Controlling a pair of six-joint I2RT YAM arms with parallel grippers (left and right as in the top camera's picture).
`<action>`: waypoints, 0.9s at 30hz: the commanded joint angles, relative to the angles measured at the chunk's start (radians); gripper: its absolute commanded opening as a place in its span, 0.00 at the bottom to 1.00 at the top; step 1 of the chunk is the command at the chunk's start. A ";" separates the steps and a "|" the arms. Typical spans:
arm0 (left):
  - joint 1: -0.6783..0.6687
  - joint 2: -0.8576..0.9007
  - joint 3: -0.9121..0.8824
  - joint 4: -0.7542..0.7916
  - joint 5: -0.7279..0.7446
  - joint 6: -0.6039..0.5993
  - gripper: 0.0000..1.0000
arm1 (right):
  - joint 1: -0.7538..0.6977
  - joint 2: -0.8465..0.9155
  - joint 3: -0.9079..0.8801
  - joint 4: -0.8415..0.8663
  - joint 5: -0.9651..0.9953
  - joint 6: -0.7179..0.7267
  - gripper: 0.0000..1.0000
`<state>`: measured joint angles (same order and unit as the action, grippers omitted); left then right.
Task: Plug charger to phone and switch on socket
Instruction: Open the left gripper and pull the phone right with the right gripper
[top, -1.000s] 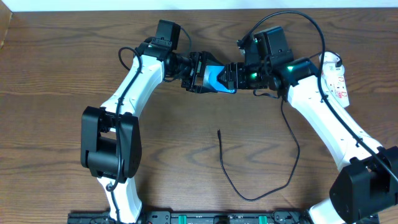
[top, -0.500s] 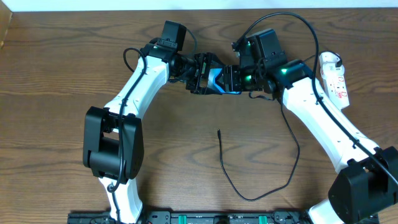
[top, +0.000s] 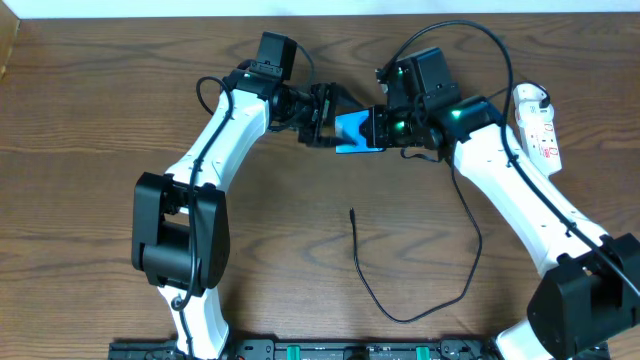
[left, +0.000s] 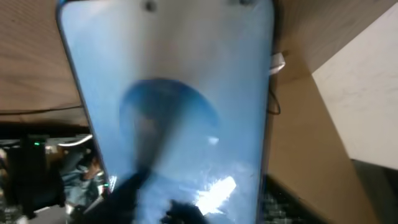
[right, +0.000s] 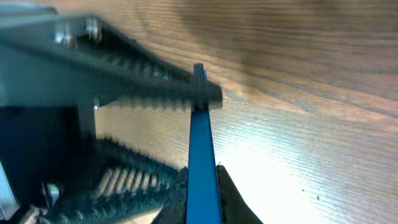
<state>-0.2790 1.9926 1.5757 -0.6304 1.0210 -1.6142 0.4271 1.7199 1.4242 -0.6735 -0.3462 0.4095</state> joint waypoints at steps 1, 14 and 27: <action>-0.006 -0.036 0.001 -0.007 0.027 -0.003 0.07 | 0.006 0.003 0.014 0.012 -0.027 -0.005 0.01; 0.023 -0.038 0.001 0.085 0.148 0.049 0.23 | -0.146 0.003 0.014 0.064 -0.031 0.099 0.01; 0.018 -0.114 0.001 0.353 -0.123 0.026 0.58 | -0.291 0.003 0.014 0.266 -0.140 0.761 0.01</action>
<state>-0.2626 1.9133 1.5719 -0.2806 1.0142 -1.5970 0.1387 1.7279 1.4174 -0.4404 -0.4198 0.9546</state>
